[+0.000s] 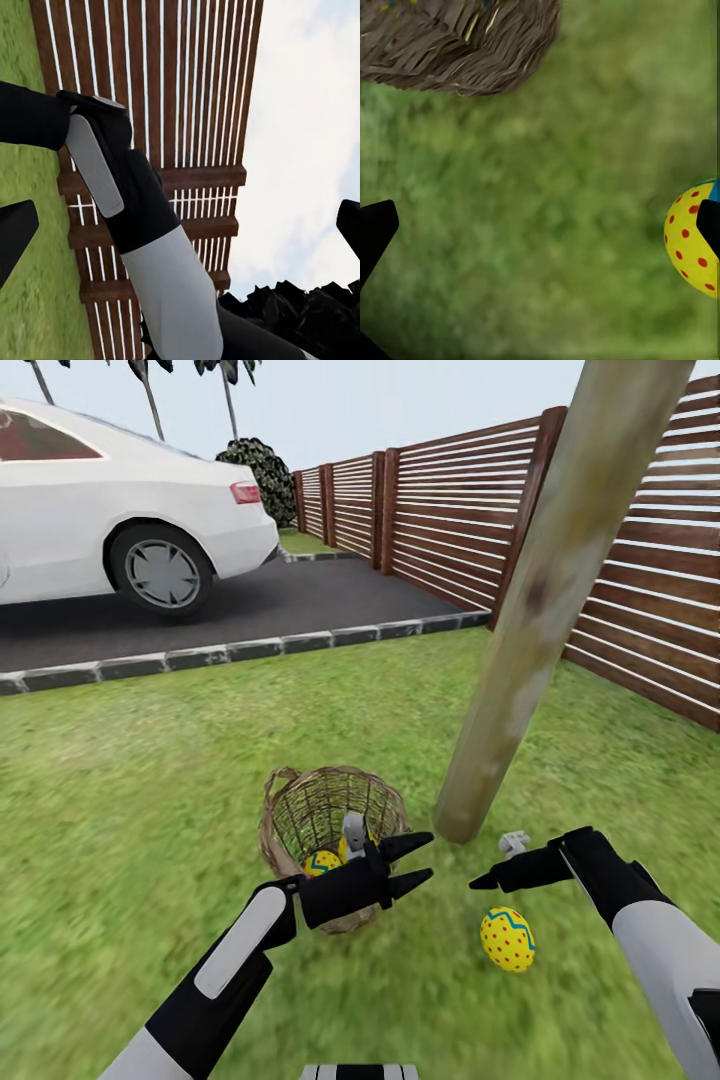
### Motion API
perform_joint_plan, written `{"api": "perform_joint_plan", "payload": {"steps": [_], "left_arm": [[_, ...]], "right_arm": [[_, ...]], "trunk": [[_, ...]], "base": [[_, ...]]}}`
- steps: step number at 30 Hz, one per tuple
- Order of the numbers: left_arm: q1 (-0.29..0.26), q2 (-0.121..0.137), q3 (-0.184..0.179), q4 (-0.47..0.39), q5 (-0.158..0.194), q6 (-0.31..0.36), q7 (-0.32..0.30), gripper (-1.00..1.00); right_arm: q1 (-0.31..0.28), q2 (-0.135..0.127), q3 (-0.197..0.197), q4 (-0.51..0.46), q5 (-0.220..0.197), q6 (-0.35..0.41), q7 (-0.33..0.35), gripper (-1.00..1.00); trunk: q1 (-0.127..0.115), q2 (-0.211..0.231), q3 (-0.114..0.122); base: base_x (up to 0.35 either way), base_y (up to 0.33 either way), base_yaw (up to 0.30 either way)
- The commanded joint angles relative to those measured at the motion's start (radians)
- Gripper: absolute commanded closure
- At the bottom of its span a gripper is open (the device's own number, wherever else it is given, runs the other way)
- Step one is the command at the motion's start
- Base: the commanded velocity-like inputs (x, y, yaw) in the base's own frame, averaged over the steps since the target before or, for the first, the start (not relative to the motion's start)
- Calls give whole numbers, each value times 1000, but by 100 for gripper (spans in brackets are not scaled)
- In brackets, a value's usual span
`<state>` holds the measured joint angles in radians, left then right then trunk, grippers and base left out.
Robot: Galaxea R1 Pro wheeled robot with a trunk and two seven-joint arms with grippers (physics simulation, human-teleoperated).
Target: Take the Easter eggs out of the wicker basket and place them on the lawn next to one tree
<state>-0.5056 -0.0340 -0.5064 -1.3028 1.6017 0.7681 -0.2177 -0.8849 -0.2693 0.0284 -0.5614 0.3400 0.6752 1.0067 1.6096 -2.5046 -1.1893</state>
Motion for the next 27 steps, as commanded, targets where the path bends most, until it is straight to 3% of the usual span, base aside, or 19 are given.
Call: {"api": "perform_joint_plan", "payload": {"steps": [1, 3, 4, 7, 9, 14, 16, 19, 22, 27], "left_arm": [[-1, 6, 0, 1, 10, 3, -3, -100], [-1, 25, -1, 2, 34, 1, -4, -100], [0, 51, -1, 1, 96, 0, -8, -100], [-1, 66, -1, -5, 142, 1, -9, -100], [-1, 71, 0, -7, 150, 2, -10, -100], [-1, 119, 8, -69, 157, 75, -14, -100], [-1, 126, 12, -76, 158, 81, -20, -100], [-1, 144, 47, -80, 157, 87, -29, -100], [-1, 196, 112, -83, 158, 89, -41, -100], [-1, 264, 143, -82, 158, 90, -150, -100]], "right_arm": [[0, -1, 2, -2, 5, 3, 5, -100], [0, -1, 3, -1, 5, 4, 4, -100], [0, 0, 4, 3, 5, 4, 4, -100], [0, 1, 4, 22, 5, 3, 4, -100], [0, 2, 5, 32, 6, 2, 4, -100], [0, 2, 5, 43, 8, 2, -3, -100], [0, 3, 5, 42, 12, 2, -3, -100], [0, 14, 5, 34, 13, 5, -3, -100], [0, 21, 5, 27, 9, 9, -5, -100], [0, 32, 7, 22, 9, 13, -17, -100]], "trunk": [[-1, 0, 3], [-1, 0, 11], [-2, 1, 15], [-3, 1, 26], [-4, 2, 34], [-6, 3, 53], [-7, 3, 61], [-9, 4, 73], [-13, 12, 84], [-33, 47, 99]], "base": [[0, 0, 0], [0, 0, 0], [0, 0, 0], [0, 0, 0], [0, 0, 0], [0, 0, 0], [0, 0, 0], [0, 0, 0], [0, 0, 77], [0, 0, 217]]}}
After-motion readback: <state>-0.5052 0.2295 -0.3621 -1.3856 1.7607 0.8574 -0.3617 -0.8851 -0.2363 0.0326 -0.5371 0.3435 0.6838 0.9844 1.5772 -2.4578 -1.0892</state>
